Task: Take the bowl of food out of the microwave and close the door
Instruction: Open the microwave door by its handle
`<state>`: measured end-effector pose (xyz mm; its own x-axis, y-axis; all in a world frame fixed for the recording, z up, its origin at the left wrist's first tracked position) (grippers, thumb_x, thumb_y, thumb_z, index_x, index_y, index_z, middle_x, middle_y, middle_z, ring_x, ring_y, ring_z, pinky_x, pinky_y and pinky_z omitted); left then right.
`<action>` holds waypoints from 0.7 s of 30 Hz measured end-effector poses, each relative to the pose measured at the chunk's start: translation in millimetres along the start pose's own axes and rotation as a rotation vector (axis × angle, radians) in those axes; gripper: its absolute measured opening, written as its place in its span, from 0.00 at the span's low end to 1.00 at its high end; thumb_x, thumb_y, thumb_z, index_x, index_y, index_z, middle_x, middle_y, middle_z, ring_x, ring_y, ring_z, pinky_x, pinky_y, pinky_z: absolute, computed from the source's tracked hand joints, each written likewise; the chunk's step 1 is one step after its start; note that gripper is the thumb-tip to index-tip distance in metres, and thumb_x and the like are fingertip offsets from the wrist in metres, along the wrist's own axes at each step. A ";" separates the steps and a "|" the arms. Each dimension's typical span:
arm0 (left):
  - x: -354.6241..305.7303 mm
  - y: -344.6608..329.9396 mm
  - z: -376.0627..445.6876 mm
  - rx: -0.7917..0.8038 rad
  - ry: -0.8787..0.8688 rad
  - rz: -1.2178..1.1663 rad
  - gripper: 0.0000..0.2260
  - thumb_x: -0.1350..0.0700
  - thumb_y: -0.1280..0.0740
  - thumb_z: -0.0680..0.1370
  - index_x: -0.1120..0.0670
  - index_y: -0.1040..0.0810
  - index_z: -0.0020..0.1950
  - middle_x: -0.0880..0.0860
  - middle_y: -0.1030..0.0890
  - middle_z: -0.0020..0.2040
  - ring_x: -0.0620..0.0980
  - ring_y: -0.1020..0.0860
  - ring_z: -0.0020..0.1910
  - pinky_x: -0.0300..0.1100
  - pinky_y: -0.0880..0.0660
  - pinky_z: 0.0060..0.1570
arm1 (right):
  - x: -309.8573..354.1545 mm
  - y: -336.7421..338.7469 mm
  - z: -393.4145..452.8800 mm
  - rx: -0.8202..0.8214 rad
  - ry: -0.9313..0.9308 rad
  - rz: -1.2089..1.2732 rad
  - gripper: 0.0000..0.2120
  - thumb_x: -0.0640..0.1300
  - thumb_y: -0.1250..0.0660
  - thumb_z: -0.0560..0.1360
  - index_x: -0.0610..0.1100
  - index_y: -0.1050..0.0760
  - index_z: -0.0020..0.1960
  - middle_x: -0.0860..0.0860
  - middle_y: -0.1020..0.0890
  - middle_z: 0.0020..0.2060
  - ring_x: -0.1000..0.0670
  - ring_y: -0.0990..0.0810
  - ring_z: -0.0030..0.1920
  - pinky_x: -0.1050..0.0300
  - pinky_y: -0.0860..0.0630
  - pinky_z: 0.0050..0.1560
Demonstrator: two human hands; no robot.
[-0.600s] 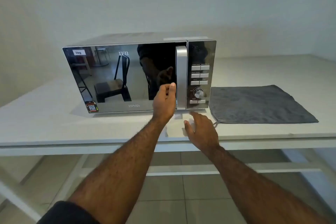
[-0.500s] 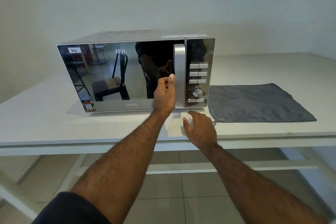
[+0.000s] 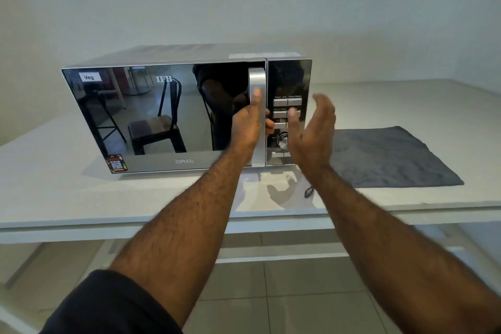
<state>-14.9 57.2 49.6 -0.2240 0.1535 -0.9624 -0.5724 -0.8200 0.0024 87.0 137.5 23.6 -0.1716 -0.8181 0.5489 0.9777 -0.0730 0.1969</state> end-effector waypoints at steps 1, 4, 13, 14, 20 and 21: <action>0.9 -0.2 1.5 0.005 0.008 -0.011 0.28 0.32 0.46 0.77 0.54 0.19 0.45 0.50 0.17 0.33 0.45 0.18 0.33 0.40 0.26 0.38 | 8.0 1.3 23.0 -0.022 0.038 -0.002 0.26 0.55 0.40 0.79 0.38 0.34 0.70 0.40 0.28 0.68 0.44 0.30 0.68 0.50 0.32 0.66; 0.7 -1.4 4.8 0.002 0.031 -0.036 0.31 0.30 0.45 0.76 0.57 0.18 0.45 0.54 0.17 0.34 0.47 0.18 0.32 0.38 0.23 0.33 | 31.9 2.9 87.4 0.042 0.135 -0.058 0.27 0.58 0.43 0.79 0.40 0.31 0.70 0.42 0.29 0.71 0.45 0.32 0.71 0.50 0.37 0.69; 5.9 -3.5 8.7 -0.028 0.051 -0.059 0.35 0.26 0.43 0.71 0.58 0.18 0.39 0.50 0.18 0.29 0.45 0.20 0.27 0.37 0.21 0.29 | 44.4 -26.0 156.3 0.410 0.138 -0.312 0.27 0.64 0.48 0.79 0.45 0.24 0.62 0.46 0.18 0.57 0.43 0.21 0.56 0.53 0.29 0.50; 5.7 -4.2 8.2 -0.038 0.050 -0.065 0.35 0.26 0.43 0.71 0.58 0.19 0.38 0.49 0.19 0.27 0.43 0.21 0.25 0.35 0.22 0.27 | 43.1 -29.1 155.8 0.457 0.124 -0.342 0.28 0.64 0.49 0.79 0.46 0.25 0.63 0.46 0.19 0.59 0.43 0.22 0.58 0.51 0.29 0.51; 5.5 -16.5 10.0 -0.167 0.052 -0.121 0.28 0.32 0.39 0.73 0.56 0.26 0.30 0.47 0.27 0.21 0.41 0.30 0.16 0.33 0.29 0.19 | 37.9 -32.3 153.0 0.514 0.136 -0.461 0.30 0.61 0.57 0.81 0.45 0.25 0.64 0.43 0.18 0.57 0.40 0.23 0.56 0.49 0.30 0.48; 5.1 -18.4 10.0 -0.179 0.047 -0.117 0.28 0.31 0.39 0.72 0.56 0.26 0.29 0.48 0.27 0.21 0.41 0.31 0.16 0.32 0.30 0.19 | 37.4 -32.2 153.2 0.522 0.139 -0.469 0.30 0.60 0.57 0.81 0.45 0.24 0.62 0.43 0.18 0.55 0.40 0.22 0.55 0.49 0.29 0.48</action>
<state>-13.5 78.6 47.4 -0.1249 0.2310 -0.9649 -0.4418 -0.8837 -0.1543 30.6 196.7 162.3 -0.5090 -0.8349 0.2094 0.6130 -0.1808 0.7691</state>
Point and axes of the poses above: each hand's wrist, its own z-axis towards the middle knuckle, its own y-axis out of the back of the hand, x = y × z, the point moved 1 cm from there along z, towards the middle knuckle
